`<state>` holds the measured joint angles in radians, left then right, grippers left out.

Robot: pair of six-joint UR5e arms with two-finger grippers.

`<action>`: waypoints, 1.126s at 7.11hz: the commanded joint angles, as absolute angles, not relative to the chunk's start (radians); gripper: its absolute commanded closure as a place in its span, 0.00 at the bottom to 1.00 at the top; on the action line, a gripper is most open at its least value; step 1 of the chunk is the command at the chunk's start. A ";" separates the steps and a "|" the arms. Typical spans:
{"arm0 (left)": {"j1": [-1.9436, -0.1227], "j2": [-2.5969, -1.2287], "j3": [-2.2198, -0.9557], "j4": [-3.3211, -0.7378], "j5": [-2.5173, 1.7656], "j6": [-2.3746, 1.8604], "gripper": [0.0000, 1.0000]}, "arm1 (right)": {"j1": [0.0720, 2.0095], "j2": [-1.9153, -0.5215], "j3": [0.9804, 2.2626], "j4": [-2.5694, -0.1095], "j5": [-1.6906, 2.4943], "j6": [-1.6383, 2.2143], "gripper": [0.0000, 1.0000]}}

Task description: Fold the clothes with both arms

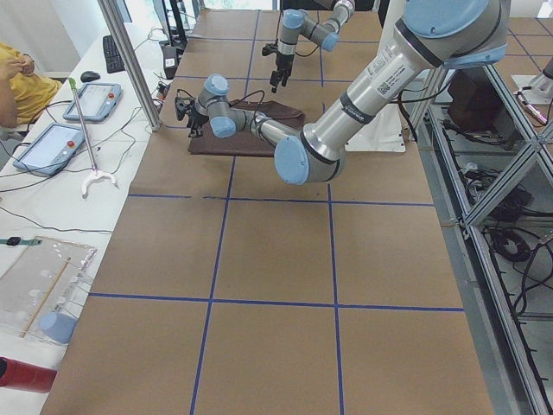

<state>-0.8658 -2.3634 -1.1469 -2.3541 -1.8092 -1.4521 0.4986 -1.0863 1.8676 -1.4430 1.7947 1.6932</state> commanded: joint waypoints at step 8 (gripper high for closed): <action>-0.908 -2.149 -1.445 -2.342 -1.905 -1.459 0.43 | 0.361 -0.982 1.752 -1.678 1.807 1.284 0.00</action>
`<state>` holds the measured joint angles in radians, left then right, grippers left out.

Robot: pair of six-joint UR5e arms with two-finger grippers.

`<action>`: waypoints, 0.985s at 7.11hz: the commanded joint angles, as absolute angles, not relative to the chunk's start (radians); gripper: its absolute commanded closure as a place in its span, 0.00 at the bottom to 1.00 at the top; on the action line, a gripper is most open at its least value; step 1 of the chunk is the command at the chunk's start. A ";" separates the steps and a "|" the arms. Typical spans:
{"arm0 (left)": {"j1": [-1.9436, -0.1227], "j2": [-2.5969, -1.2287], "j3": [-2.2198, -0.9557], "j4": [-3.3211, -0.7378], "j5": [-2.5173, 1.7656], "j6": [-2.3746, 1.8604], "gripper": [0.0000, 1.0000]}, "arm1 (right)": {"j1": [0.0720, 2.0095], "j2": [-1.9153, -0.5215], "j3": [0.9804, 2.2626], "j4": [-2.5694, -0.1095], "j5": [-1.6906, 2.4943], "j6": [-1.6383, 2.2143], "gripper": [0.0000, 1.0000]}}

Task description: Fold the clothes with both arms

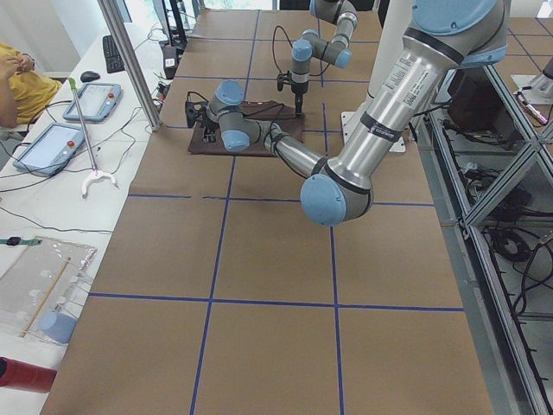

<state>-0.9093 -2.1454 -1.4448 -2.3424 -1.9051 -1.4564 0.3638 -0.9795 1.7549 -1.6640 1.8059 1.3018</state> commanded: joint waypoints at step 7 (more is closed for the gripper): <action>-0.905 -2.145 -1.447 -2.355 -1.905 -1.462 0.42 | 0.406 -1.067 1.776 -1.709 1.818 1.119 0.00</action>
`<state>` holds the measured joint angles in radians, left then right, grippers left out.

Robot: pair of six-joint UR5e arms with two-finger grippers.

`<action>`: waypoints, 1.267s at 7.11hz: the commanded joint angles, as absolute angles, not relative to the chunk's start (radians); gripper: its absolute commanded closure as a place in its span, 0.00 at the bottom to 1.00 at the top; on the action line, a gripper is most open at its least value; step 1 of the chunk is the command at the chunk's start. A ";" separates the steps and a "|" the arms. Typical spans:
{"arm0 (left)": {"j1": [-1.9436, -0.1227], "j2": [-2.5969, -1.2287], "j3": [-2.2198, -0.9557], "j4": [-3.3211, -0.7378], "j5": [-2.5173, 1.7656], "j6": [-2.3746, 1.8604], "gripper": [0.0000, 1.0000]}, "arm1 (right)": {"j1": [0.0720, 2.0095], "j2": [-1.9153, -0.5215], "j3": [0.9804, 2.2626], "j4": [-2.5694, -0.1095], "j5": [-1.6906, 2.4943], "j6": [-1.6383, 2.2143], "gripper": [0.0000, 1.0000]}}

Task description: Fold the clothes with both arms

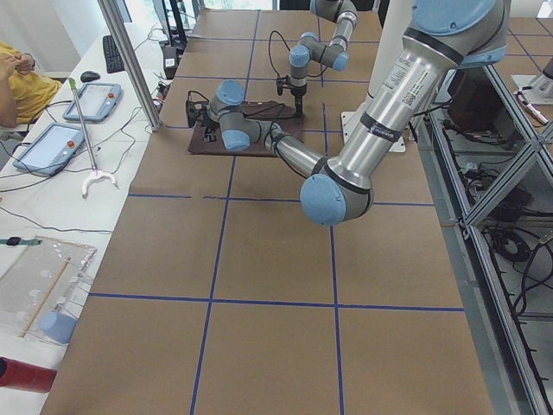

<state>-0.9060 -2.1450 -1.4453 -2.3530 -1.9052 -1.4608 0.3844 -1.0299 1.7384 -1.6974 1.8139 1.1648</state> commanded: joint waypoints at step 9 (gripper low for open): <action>-0.888 -2.148 -1.451 -2.356 -1.905 -1.509 0.41 | 0.388 -1.077 1.746 -1.412 1.779 1.933 0.06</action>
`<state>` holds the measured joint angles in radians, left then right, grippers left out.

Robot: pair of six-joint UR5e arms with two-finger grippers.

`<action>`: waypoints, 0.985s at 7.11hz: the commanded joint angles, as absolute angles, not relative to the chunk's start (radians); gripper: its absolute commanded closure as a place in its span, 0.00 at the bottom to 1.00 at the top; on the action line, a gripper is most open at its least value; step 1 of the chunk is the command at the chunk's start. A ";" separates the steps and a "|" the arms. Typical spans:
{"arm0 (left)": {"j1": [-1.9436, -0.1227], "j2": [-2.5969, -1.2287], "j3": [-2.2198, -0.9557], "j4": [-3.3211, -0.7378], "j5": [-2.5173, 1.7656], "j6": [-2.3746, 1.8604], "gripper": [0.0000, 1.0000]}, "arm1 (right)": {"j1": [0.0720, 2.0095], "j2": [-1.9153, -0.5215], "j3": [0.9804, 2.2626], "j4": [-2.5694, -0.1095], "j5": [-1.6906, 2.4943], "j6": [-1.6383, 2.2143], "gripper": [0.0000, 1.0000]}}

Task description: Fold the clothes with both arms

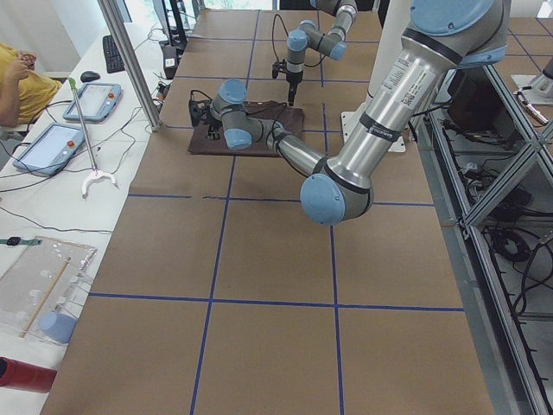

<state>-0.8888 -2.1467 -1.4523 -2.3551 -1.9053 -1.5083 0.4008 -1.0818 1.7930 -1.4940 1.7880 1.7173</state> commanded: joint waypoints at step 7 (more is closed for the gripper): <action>-0.879 -2.155 -1.454 -2.350 -1.905 -1.514 0.39 | 0.357 -1.091 1.749 -1.411 1.781 2.023 0.72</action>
